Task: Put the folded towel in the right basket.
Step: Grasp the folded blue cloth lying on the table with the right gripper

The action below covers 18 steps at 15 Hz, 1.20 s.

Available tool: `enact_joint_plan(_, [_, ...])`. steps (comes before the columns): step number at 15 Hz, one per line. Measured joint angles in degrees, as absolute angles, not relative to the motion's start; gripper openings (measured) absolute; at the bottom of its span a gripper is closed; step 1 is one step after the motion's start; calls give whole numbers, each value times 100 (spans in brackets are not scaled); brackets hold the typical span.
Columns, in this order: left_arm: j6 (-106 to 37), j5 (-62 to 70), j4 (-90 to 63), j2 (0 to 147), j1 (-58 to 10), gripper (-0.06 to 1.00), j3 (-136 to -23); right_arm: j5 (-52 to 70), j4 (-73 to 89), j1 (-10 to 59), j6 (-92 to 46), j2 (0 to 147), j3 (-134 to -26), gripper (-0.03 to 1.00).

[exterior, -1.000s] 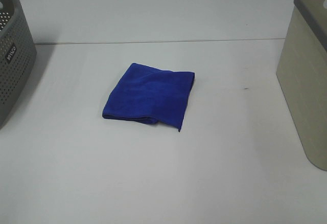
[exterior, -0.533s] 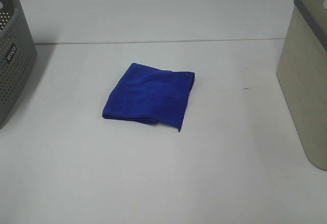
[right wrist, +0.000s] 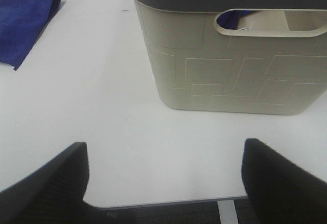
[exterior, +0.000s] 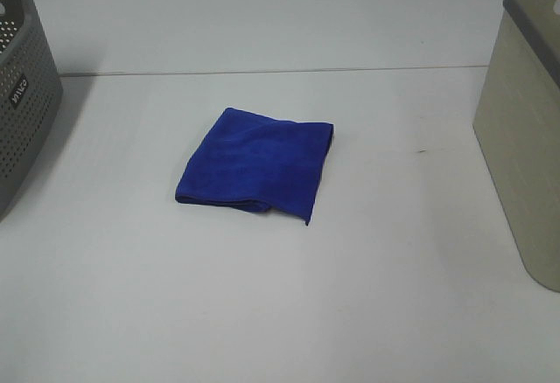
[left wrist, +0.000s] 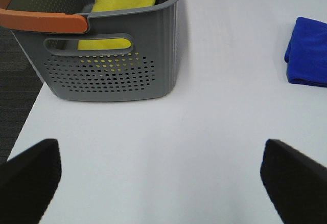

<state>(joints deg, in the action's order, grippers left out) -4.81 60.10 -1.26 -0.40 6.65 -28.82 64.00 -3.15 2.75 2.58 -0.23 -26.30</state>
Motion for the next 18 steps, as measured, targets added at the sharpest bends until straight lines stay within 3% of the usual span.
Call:
enact_joint_plan(10, [-481,6010,-126,-40,665,99,-2882,6463,-275,275,367,-23,-2693,78])
enact_joint_plan(14, [-481,6010,-126,-40,665,99,-2882,6108,-69,275,527,11,-3289,77])
enact_joint_plan(18, [-481,6010,-126,-40,665,99,-2882,5432,201,275,498,1112,-4194,77])
